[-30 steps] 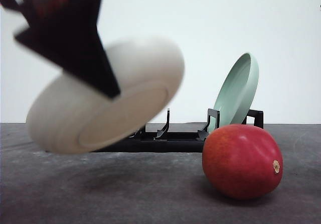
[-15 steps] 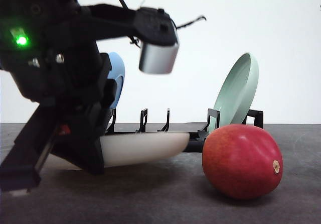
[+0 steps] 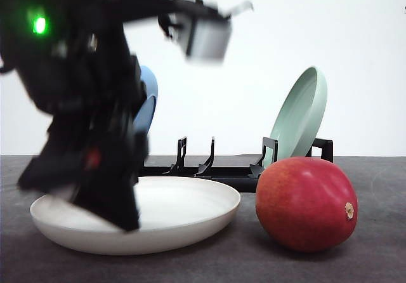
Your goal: Place pomegranate in white plate
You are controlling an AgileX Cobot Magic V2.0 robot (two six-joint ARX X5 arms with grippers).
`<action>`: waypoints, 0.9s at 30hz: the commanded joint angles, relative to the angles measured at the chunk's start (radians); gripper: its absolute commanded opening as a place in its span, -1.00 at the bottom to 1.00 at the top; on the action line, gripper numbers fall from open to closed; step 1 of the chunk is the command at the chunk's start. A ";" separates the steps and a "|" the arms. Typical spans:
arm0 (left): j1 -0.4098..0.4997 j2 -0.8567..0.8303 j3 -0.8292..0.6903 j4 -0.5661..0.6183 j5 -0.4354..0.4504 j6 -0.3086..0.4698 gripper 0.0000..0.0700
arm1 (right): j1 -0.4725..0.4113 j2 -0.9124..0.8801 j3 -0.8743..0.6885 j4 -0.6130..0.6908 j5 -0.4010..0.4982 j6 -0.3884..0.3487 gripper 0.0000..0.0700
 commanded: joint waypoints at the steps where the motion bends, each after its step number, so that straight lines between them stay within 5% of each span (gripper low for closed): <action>1: 0.005 -0.026 0.024 0.000 0.061 -0.120 -0.07 | 0.004 0.001 0.019 0.010 -0.001 0.012 0.03; 5: 0.087 -0.117 0.024 -0.020 0.231 -0.249 0.15 | 0.004 0.001 0.019 0.009 -0.001 0.012 0.02; 9: 0.207 -0.210 0.024 -0.042 0.305 -0.316 0.26 | 0.004 0.001 0.019 0.009 -0.001 0.012 0.03; 21: 0.706 -0.417 0.024 -0.061 0.474 -0.343 0.25 | 0.004 0.001 0.019 0.009 -0.002 0.049 0.03; 27: 0.899 -0.476 0.020 -0.124 0.478 -0.370 0.24 | 0.004 0.002 0.019 0.009 -0.043 0.115 0.03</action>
